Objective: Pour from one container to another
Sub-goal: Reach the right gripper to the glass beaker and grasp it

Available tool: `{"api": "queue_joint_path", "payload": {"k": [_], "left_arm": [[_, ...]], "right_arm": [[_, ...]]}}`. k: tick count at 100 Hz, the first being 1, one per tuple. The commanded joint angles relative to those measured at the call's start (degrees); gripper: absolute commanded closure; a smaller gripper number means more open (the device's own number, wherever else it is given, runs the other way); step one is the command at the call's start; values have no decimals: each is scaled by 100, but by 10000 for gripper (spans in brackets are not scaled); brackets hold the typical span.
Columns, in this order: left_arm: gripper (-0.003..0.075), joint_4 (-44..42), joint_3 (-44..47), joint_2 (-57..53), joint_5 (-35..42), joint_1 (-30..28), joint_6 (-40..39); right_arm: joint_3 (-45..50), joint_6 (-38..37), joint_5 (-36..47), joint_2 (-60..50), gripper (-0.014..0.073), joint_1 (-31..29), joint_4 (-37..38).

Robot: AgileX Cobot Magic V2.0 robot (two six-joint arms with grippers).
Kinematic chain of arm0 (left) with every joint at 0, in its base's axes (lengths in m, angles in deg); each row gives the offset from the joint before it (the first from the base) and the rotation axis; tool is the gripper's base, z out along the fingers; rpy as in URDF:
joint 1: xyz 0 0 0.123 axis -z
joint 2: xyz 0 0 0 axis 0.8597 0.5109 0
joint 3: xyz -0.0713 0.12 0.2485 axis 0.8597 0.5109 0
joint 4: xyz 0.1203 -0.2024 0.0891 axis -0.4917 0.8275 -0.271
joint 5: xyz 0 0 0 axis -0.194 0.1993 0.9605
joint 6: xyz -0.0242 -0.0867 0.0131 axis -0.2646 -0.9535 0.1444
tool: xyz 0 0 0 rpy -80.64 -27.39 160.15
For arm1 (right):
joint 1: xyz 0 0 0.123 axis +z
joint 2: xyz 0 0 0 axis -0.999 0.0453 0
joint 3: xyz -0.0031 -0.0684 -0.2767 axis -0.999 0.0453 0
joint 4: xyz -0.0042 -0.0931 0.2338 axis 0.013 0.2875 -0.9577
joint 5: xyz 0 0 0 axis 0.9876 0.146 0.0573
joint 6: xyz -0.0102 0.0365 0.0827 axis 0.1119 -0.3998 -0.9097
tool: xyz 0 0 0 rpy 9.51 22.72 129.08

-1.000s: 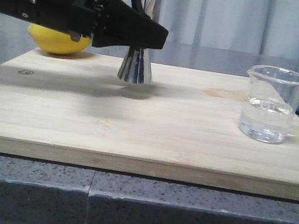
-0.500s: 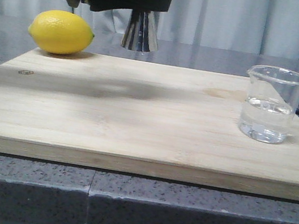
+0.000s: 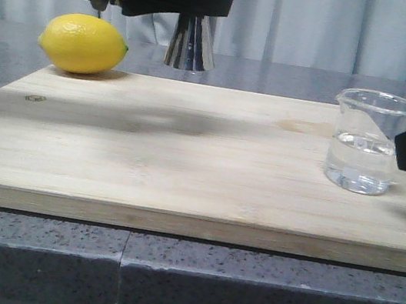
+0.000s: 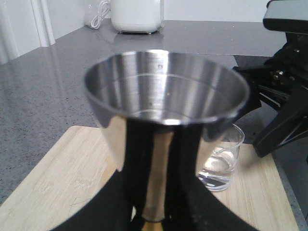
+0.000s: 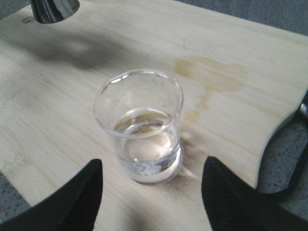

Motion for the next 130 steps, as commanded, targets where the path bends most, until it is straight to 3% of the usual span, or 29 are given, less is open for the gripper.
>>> {"api": "queue_joint_path", "payload": {"k": [1,52,130], "left_arm": [[739,485,-168,-273,-583,-14,-58],[739,485,-168,-273,-605,-14,-58],[739,475,-168,-273,-639,-14,-58]], "right_arm": [[-133,679,-114,126,185,-38,-670],[-133,2189,-1008,1139,185,-38,-1824],[-519,2394,-1179,1498,185,-38,-1824]]}}
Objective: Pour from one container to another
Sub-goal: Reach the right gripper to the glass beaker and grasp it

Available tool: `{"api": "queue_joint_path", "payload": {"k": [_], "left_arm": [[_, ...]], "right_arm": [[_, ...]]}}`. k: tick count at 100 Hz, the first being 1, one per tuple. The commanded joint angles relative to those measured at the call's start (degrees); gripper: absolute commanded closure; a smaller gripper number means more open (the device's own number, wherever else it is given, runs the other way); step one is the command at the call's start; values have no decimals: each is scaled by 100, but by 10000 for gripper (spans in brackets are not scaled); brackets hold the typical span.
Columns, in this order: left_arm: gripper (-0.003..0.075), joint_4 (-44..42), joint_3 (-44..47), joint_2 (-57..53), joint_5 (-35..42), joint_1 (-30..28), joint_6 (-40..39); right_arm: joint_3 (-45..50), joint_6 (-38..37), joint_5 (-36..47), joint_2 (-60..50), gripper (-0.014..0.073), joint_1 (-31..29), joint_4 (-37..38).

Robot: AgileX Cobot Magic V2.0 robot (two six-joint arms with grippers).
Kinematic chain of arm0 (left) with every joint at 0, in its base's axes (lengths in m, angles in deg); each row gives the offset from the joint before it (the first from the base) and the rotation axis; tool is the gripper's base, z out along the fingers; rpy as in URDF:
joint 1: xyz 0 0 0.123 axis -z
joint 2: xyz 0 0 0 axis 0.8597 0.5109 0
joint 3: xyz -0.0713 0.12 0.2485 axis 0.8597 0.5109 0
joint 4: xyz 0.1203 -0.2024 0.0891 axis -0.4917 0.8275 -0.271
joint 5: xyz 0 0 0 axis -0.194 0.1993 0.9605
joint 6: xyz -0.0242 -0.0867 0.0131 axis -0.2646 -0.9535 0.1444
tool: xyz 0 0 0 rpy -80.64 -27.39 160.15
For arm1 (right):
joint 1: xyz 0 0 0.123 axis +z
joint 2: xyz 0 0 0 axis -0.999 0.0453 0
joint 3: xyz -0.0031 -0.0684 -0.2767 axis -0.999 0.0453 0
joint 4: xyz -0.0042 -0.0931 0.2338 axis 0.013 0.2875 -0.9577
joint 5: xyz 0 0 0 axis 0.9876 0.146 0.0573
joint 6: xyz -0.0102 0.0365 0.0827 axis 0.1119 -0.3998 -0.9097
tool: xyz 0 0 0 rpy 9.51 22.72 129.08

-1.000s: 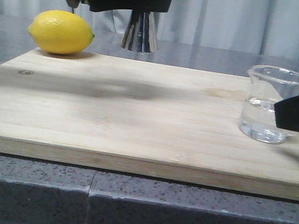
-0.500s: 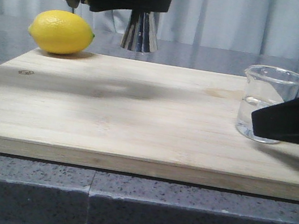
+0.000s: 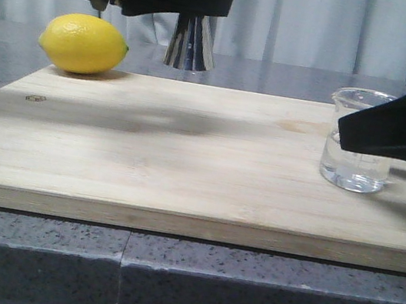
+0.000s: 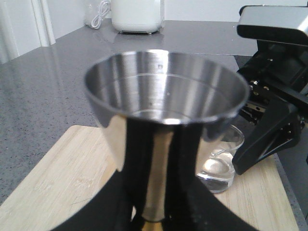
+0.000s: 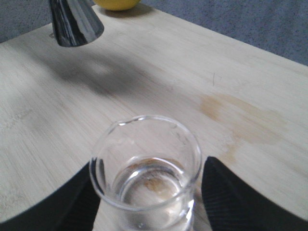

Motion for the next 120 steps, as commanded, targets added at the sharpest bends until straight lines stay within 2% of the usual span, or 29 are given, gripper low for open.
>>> {"api": "queue_joint_path", "payload": {"k": [1,23,60,89,120], "left_arm": [[739,475,-168,-273,-639,-14,-45],[739,447,-168,-273,-648,-14,-45],[739,438,-168,-273,-648,-14,-45],[739,438,-168,-273,-648,-14,-45],[739,438,-168,-273,-648,-14,-45]], "right_arm": [[-170,93,-306,88,185,-38,-273],[-281,115,-496,490,185,-38,-273],[-279,177,-537,560,190,-38,-273],[-279,177,-560,560,381,-38,-273],[-279,177,-865,560,454,-38,-273]]}}
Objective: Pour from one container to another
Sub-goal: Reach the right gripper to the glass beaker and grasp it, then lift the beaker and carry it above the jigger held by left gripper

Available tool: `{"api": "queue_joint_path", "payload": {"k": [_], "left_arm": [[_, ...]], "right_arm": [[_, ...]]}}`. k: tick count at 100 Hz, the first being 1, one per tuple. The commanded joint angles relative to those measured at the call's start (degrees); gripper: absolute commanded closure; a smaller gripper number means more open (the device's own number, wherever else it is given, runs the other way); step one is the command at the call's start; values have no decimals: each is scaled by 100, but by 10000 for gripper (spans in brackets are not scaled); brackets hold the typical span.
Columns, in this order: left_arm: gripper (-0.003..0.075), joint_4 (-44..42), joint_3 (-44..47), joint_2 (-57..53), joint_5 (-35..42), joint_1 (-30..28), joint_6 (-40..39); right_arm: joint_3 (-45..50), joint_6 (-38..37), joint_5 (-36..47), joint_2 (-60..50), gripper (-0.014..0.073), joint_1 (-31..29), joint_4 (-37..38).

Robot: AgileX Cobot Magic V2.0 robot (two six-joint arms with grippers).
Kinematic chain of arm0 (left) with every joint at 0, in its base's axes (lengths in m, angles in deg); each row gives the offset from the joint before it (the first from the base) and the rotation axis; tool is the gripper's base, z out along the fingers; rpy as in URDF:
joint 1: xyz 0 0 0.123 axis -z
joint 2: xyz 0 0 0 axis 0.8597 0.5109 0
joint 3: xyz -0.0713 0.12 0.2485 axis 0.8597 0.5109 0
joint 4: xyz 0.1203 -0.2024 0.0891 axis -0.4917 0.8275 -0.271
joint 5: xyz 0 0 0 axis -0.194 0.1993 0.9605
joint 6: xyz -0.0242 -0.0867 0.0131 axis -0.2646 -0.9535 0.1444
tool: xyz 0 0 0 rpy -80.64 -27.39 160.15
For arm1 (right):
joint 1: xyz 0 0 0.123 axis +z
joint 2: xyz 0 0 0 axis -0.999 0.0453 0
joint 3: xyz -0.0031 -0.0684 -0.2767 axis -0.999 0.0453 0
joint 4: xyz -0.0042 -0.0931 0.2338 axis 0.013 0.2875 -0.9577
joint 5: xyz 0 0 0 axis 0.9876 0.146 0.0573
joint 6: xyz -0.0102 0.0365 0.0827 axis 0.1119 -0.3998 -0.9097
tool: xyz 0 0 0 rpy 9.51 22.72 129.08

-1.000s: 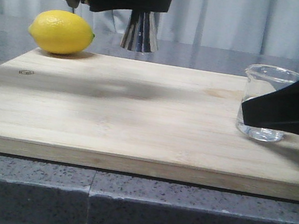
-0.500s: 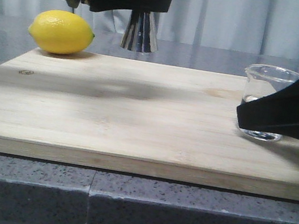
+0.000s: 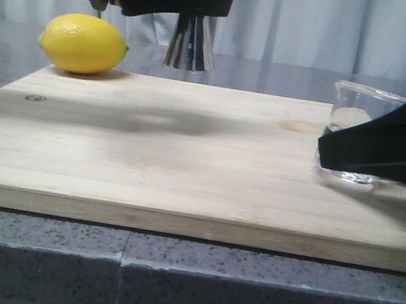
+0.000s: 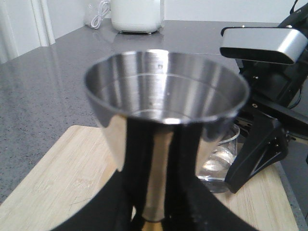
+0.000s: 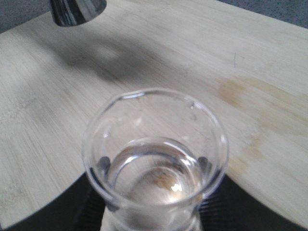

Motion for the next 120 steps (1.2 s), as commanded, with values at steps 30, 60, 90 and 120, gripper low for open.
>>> {"api": "queue_joint_path", "payload": {"k": [30,60,90,120], "left_arm": [[739,386,-168,-273,-648,-14,-89],[739,277,-168,-273,-648,-14,-238],[739,265,-168,-273,-648,193,-262],[739,275,-168,-273,-581,482,-359]], "right_arm": [[-545,66,-439,-123,515,-38,-162],[-1726,-600,-241,-145,515,-38,699],[-3291,-2117,-473,-145,515,-38,2351],[-4645,-3422,-1130,-134,515,-38,3882]]}}
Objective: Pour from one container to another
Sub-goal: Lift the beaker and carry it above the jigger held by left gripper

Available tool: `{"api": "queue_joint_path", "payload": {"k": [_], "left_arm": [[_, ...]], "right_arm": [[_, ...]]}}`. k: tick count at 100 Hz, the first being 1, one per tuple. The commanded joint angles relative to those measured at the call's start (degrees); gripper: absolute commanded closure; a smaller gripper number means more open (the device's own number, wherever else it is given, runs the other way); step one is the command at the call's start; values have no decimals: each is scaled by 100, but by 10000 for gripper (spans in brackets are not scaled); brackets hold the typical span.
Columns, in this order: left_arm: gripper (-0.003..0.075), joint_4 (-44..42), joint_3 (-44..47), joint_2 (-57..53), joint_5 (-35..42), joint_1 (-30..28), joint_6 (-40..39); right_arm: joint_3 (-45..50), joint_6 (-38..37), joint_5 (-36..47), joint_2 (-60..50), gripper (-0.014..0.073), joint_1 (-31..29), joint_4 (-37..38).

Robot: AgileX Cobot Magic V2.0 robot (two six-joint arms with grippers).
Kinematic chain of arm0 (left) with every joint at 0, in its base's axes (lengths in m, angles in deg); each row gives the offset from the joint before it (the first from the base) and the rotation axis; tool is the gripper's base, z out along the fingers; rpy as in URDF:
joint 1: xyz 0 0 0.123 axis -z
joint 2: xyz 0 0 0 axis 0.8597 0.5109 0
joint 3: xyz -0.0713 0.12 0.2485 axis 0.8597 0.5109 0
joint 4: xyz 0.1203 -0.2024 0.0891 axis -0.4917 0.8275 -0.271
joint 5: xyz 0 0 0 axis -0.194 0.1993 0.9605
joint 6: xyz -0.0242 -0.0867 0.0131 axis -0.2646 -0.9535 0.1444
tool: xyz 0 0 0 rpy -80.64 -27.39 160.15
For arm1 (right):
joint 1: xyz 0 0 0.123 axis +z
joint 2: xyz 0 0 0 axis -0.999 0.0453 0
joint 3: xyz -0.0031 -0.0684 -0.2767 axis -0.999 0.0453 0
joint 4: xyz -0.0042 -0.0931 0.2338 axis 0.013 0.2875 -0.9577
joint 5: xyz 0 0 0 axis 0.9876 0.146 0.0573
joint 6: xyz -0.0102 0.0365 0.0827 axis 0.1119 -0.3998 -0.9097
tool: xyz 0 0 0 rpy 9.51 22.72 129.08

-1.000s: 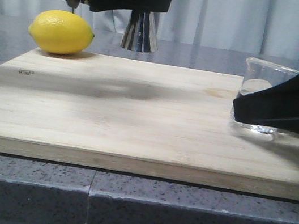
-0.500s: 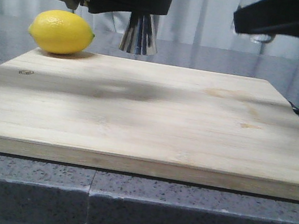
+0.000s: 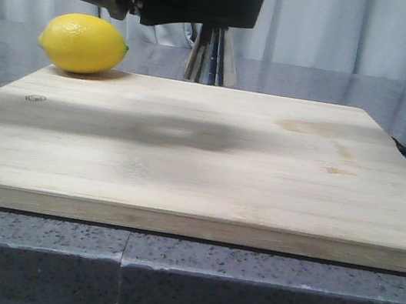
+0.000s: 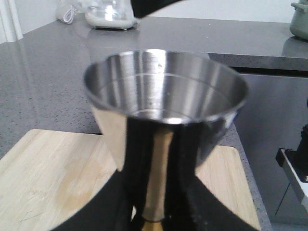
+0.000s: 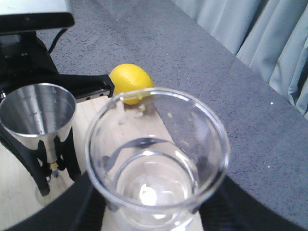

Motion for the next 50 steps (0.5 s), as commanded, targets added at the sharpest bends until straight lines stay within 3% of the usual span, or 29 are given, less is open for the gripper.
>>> {"api": "queue_joint_path", "payload": {"k": [1,19,50], "left_arm": [[739,393,-168,-273,-581,82,-132],[739,393,-168,-273,-628,105,-211],[739,305,-168,-273,-640,105,-300]], "right_arm": [[-554,-433,-246,-134,515,-38,167],[-1262,-889,-591,31,515,87,711],[-2372,-1453,-638,718,515,835,1996]]}}
